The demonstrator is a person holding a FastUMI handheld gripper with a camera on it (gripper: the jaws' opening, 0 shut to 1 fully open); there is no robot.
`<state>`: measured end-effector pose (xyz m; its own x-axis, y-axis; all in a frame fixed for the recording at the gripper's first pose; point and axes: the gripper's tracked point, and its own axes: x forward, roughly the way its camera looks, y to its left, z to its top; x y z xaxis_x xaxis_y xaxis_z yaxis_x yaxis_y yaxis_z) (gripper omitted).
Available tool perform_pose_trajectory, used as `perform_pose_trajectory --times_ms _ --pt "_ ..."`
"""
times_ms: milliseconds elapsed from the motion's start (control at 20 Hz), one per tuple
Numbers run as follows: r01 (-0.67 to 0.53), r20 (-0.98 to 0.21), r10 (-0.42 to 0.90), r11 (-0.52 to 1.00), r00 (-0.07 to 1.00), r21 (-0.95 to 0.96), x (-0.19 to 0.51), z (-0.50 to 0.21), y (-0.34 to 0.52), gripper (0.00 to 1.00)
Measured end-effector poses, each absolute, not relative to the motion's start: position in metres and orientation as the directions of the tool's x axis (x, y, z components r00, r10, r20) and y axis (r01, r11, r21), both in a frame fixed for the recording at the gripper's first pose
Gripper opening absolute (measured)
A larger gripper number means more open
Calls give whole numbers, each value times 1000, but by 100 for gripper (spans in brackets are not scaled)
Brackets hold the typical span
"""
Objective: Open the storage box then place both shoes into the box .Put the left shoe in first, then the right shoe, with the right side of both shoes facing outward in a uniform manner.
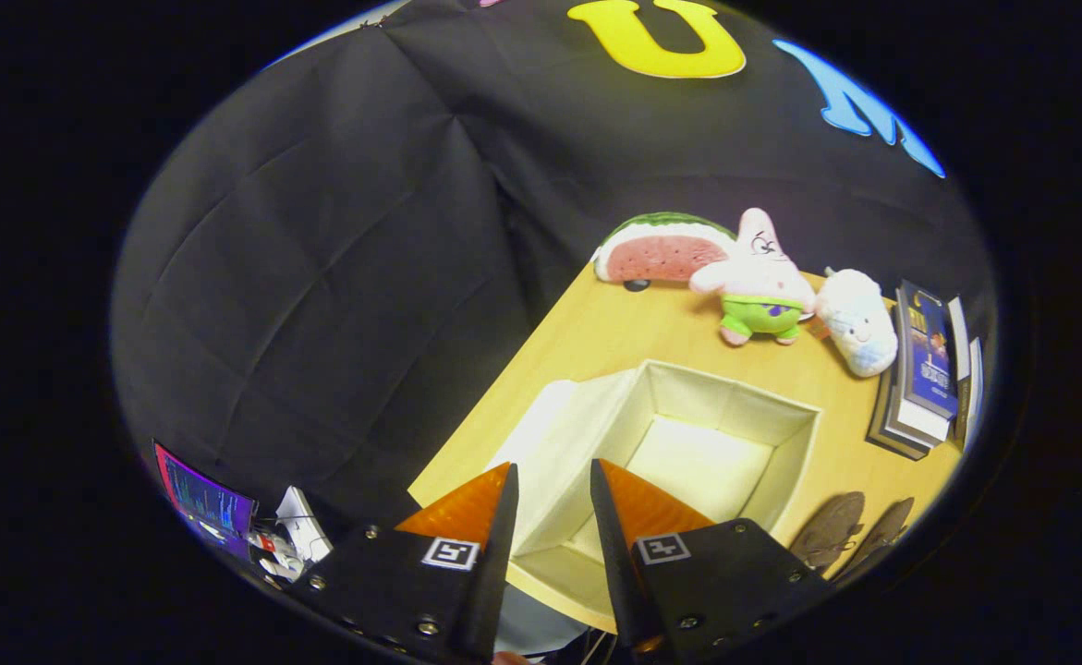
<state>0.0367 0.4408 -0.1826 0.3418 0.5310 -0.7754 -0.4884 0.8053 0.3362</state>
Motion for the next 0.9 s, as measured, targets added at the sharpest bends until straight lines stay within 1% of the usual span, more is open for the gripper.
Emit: perform_pose_trajectory --times_ms 50,150,250,350,550,800,900 --pt "-471 -774 525 815 354 338 38 -182 426 49" --pt "-441 -777 513 830 365 341 33 -177 394 50" --pt "-420 -779 488 849 393 320 37 -172 363 76" --pt "-401 -781 468 864 413 305 36 -172 335 78" --pt "-364 -806 403 897 434 252 29 -184 275 78" --pt "-264 -843 330 936 424 234 23 -216 218 78" --pt "-228 -861 317 943 397 242 16 -234 203 78"
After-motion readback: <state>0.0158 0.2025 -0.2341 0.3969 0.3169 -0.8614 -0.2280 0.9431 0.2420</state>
